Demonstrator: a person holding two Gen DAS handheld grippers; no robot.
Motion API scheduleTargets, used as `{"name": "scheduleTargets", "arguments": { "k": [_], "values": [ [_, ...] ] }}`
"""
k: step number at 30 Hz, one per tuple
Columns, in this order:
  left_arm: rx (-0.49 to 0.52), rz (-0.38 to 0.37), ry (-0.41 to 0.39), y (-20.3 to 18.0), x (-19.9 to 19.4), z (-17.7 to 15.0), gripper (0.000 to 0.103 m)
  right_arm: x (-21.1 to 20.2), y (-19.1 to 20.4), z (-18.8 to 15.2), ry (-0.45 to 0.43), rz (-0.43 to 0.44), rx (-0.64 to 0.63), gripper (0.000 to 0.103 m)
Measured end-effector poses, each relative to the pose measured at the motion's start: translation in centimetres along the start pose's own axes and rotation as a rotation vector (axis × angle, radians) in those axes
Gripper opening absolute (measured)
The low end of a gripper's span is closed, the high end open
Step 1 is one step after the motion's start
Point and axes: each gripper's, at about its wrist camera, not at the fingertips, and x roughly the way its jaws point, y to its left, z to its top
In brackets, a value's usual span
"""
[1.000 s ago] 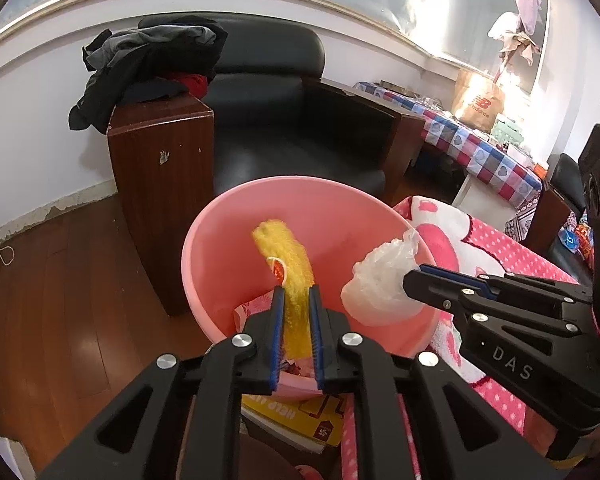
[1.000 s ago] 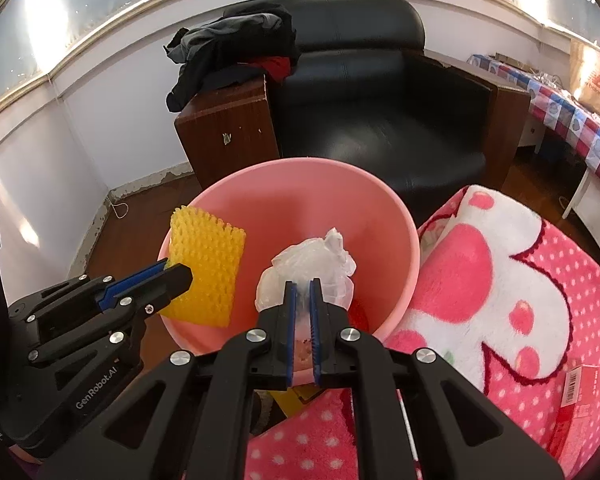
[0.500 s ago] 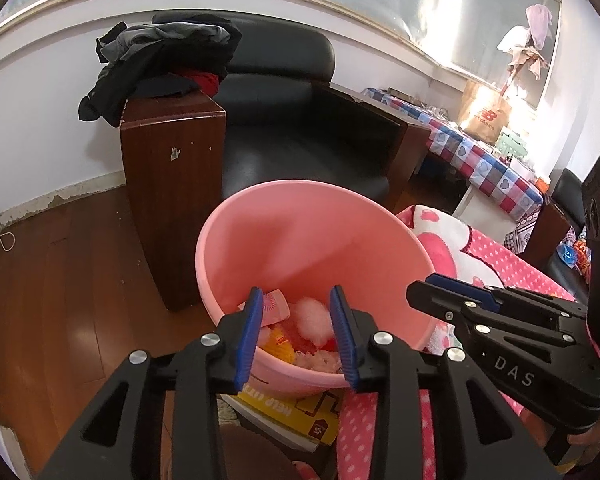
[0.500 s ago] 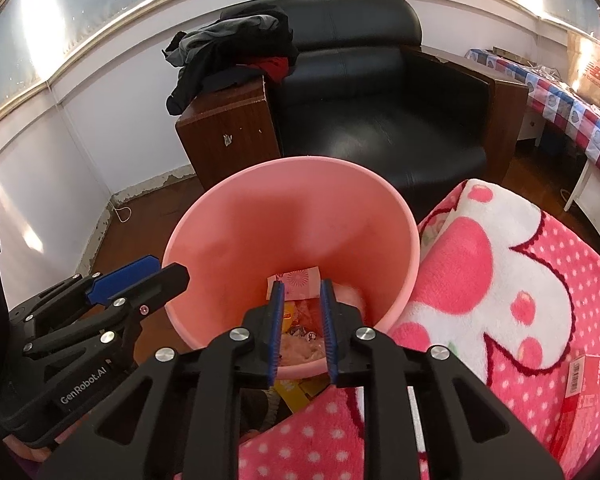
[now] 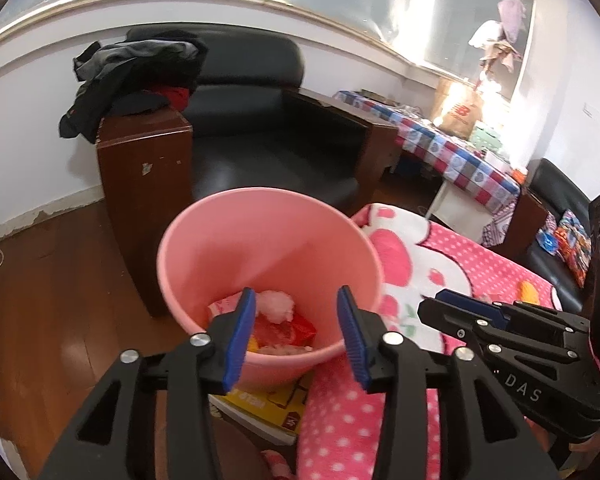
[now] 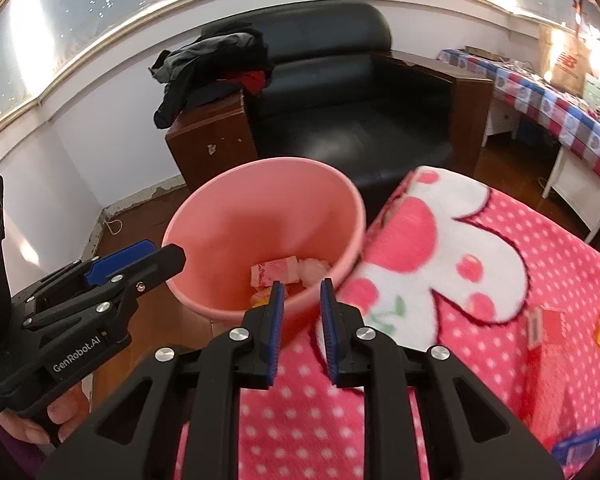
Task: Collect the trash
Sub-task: 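Move both open grippers back over the remaining trash on the table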
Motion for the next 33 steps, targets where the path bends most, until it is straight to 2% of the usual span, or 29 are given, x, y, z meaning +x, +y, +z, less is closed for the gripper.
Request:
{"name": "scheduleTargets", "arguments": {
  "k": [11, 25, 33],
  "values": [
    [0.092, -0.092, 0.038, -6.2, -0.2, -1.2, 0.043, -4.7, -4.4, -2.5, -0.007, -0.081, 0.083, 0.019],
    [0.2, -0.221, 0.077, -12.8, -0.2, -2.4, 0.043, -10.4, -11.2, -5.4, -0.057, -0.194, 0.218, 0.019],
    [0.267, -0.275, 0.084, -15.8, -0.6, -3.0, 0.043, -14.7, -15.5, -8.5, -0.091, -0.336, 0.267, 0.019]
  ]
}}
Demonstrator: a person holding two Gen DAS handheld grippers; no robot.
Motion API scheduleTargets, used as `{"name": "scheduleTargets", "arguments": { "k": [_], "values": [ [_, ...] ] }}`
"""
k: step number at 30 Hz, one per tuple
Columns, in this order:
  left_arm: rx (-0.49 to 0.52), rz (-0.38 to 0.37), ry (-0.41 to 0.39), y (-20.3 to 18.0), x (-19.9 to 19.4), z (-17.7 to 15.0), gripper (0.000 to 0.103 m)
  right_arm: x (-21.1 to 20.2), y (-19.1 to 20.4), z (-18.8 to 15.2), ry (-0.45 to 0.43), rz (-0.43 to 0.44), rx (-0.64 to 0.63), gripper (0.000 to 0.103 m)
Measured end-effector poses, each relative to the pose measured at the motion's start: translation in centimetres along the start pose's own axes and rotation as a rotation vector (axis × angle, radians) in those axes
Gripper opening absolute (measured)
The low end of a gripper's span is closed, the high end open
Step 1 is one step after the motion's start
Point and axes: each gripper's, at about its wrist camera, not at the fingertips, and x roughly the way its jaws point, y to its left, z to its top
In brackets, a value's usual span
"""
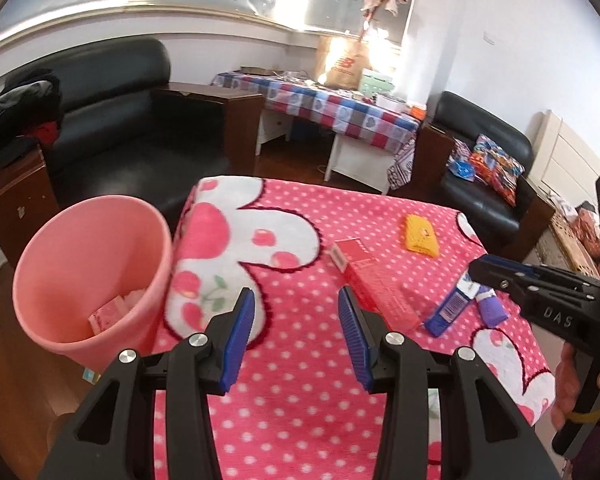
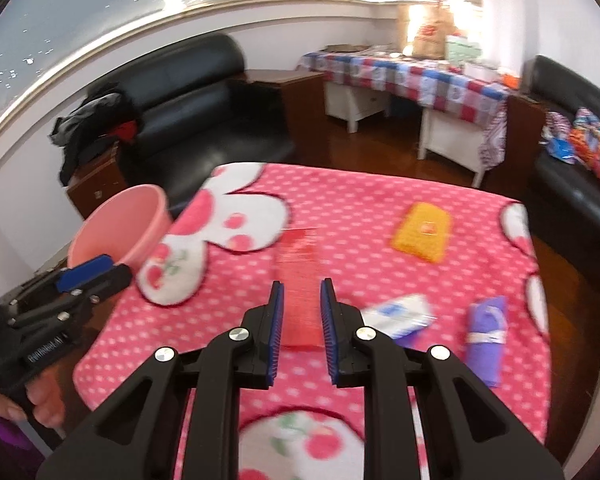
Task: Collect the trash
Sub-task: 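Move both open grippers back over the remaining trash on the table, then grasp the blue Tempo tissue pack with the left gripper while the right gripper grasps the purple cloth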
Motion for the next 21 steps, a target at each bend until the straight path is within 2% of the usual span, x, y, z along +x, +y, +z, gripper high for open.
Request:
{"name": "scheduleTargets", "arguments": {
  "k": [7, 9, 17, 21],
  "values": [
    [0.043, -0.079, 0.033, -2.7, 1.2, 0.3, 0.043, -1.3, -5.6, -2.1, -0.001, -0.111, 0.077, 0.019],
    [0.054, -0.123, 0.048, -3.7, 1.7, 0.6, 0.043, -1.3, -7.2, -2.8, 0.014, -0.13, 0.112, 0.019],
    [0.152, -0.273, 0.115, -8.4, 3.9, 1.0, 0.043, -0.5, -10.8, -5.4, 0.058, -0.142, 0.207, 0.019],
    [0.23, -0.314, 0.14, -10.9, 5.1, 1.1, 0.043, -0.2, -12.0, -6.2, 0.07, -0.144, 0.239, 0.019]
  ]
}}
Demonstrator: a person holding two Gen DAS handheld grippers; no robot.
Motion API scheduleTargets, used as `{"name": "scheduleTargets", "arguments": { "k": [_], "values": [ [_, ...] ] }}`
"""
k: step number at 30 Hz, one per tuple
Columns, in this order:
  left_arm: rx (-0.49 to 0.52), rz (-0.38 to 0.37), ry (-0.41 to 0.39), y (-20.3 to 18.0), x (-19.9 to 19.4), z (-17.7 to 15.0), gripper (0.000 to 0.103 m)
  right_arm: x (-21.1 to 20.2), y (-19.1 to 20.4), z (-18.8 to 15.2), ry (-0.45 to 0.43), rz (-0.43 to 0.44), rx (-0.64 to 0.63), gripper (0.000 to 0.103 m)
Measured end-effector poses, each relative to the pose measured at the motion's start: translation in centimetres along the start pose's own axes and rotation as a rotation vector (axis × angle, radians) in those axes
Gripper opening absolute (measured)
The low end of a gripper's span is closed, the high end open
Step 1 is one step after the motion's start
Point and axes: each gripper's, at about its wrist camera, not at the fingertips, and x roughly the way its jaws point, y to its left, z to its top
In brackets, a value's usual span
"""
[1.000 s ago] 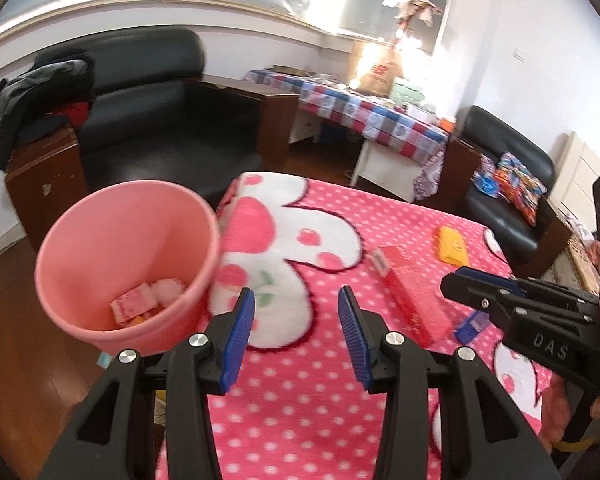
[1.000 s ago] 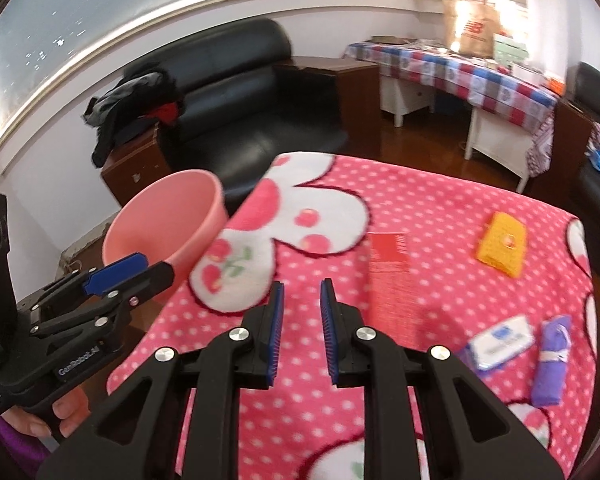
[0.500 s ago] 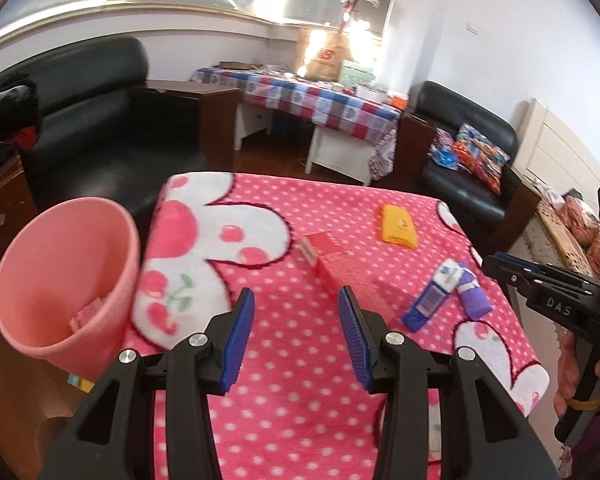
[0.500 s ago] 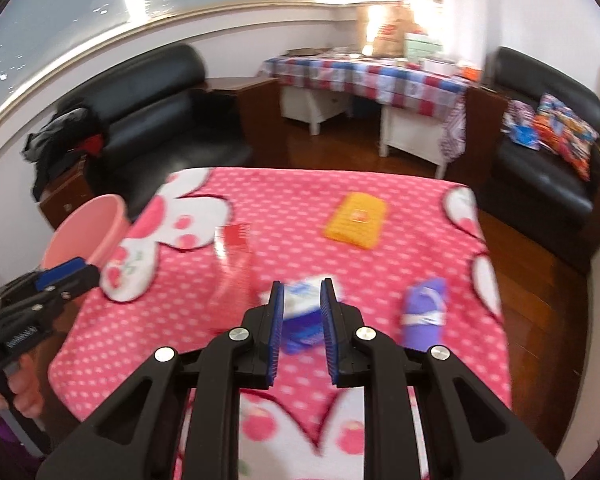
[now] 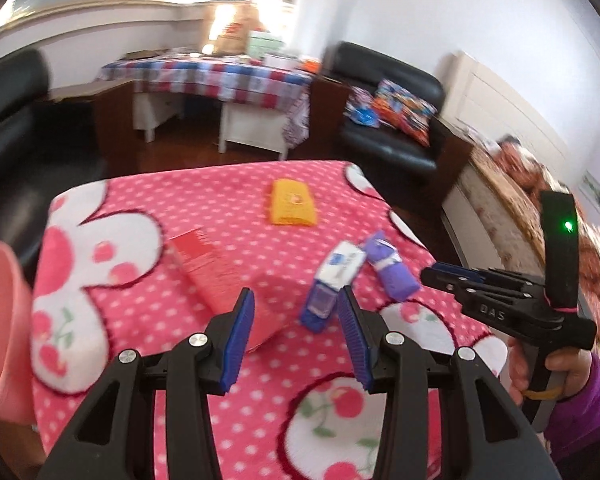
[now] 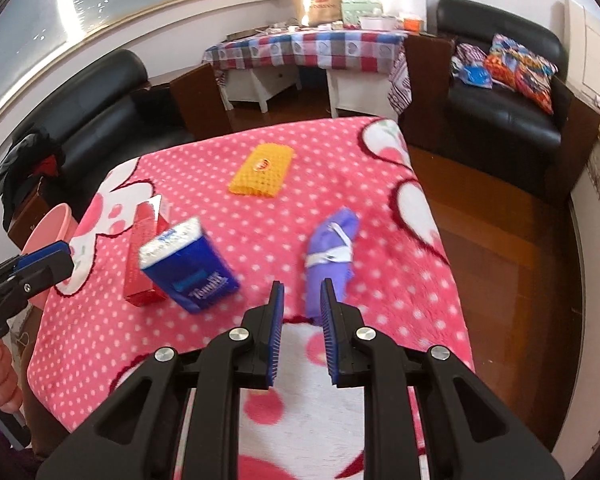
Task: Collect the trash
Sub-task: 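Grasp the blue Tempo tissue pack with the left gripper while the right gripper grasps the purple cloth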
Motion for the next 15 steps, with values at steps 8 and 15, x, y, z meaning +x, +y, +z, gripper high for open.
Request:
{"name": "scheduleTargets", "arguments": {
  "k": [8, 15],
  "values": [
    [0.128, -0.016, 0.055, -2.4, 3.6, 0.7, 0.043, 0.8, -1.2, -0.7, 0.029, 0.014, 0.028, 0.019],
    [0.175, -0.023, 0.084, -2.7, 5.7, 1.1, 0.043, 1.4, -2.1, -0.9, 0.047, 0.028, 0.05, 0.019]
  ]
}}
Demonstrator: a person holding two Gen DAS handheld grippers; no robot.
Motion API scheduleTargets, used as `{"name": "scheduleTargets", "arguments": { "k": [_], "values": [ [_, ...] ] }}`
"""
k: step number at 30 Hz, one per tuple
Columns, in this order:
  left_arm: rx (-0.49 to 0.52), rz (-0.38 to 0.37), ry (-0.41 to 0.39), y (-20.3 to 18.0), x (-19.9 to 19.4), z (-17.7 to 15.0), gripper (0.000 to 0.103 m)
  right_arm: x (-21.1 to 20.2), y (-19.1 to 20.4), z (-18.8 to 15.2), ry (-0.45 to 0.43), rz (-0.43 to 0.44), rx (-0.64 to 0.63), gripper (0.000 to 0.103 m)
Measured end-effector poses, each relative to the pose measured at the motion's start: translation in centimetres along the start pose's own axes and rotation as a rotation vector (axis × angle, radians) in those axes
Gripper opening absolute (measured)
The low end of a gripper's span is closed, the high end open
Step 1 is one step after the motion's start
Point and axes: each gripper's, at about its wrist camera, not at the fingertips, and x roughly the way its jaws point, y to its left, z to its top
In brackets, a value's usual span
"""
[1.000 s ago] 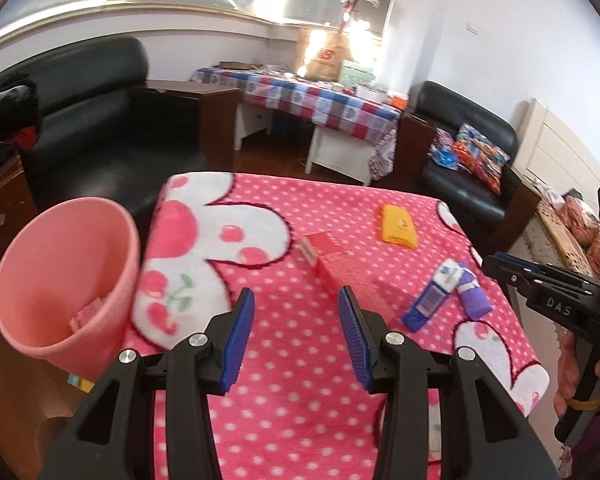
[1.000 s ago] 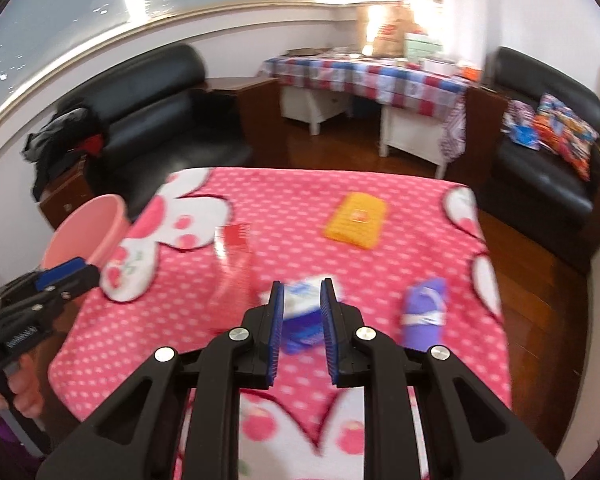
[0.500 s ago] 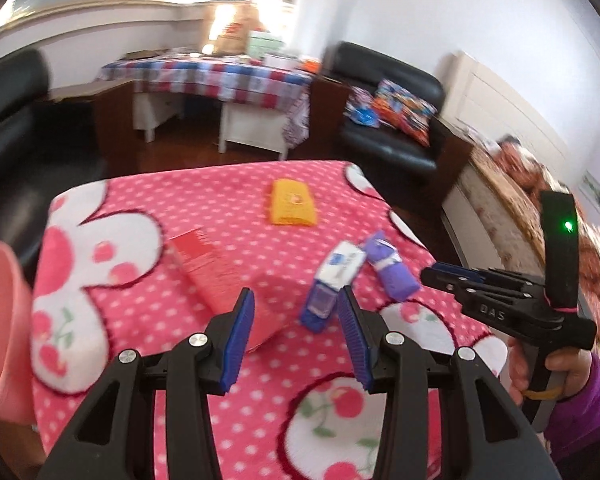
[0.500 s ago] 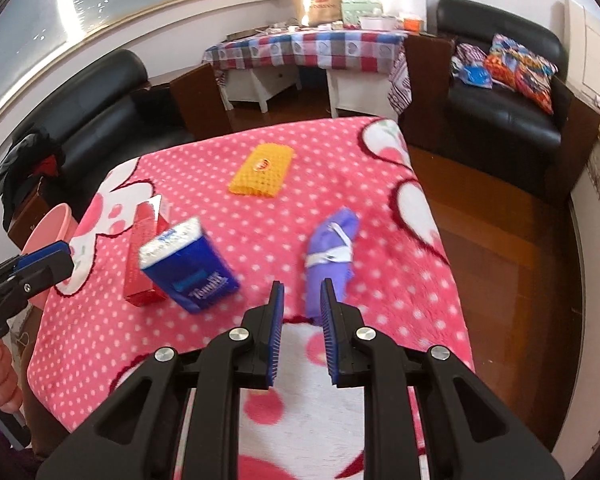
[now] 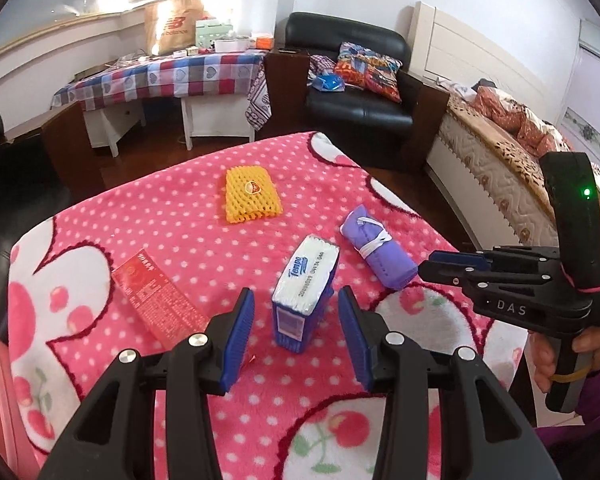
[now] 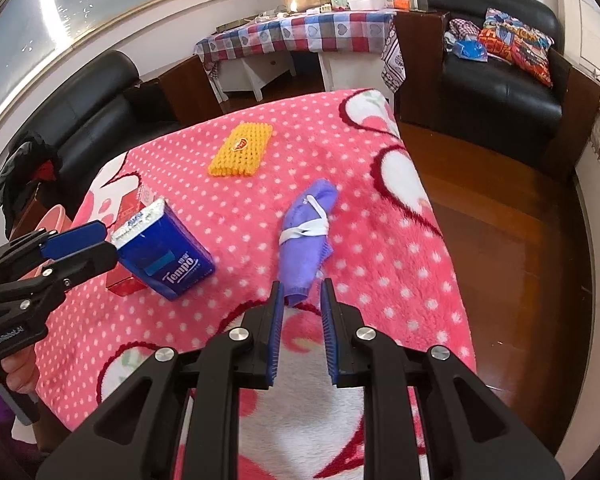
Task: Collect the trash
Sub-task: 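Grasp the blue Tempo tissue pack with the left gripper while the right gripper grasps the purple cloth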
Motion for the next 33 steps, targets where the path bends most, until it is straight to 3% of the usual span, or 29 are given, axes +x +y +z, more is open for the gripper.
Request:
{"name": "scheduleTargets", "arguments": {
  "k": [6, 9, 12, 20, 33],
  "values": [
    [-0.001, -0.011, -0.004, 0.0, 0.9, -0.2, 0.042, 0.7, -0.5, -0.3, 0.023, 0.008, 0.024, 0.019],
    [0.003, -0.01, -0.006, 0.0, 1.0, -0.4, 0.027, 1.0, -0.5, -0.4, 0.031, 0.021, 0.035, 0.019],
    [-0.016, -0.013, -0.017, 0.2, 0.8, -0.6, 0.025, 1.2, -0.4, -0.3, 0.035, 0.035, 0.044, 0.019],
    [-0.091, -0.038, -0.06, 1.0, -1.3, -1.0, 0.024, 1.6, 0.1, 0.0, 0.028, 0.039, 0.06, 0.019],
    [-0.146, -0.009, -0.105, 1.5, -4.4, -2.1, 0.024, 1.8, 0.4, -0.2, -0.016, 0.016, 0.077, 0.014]
  ]
}}
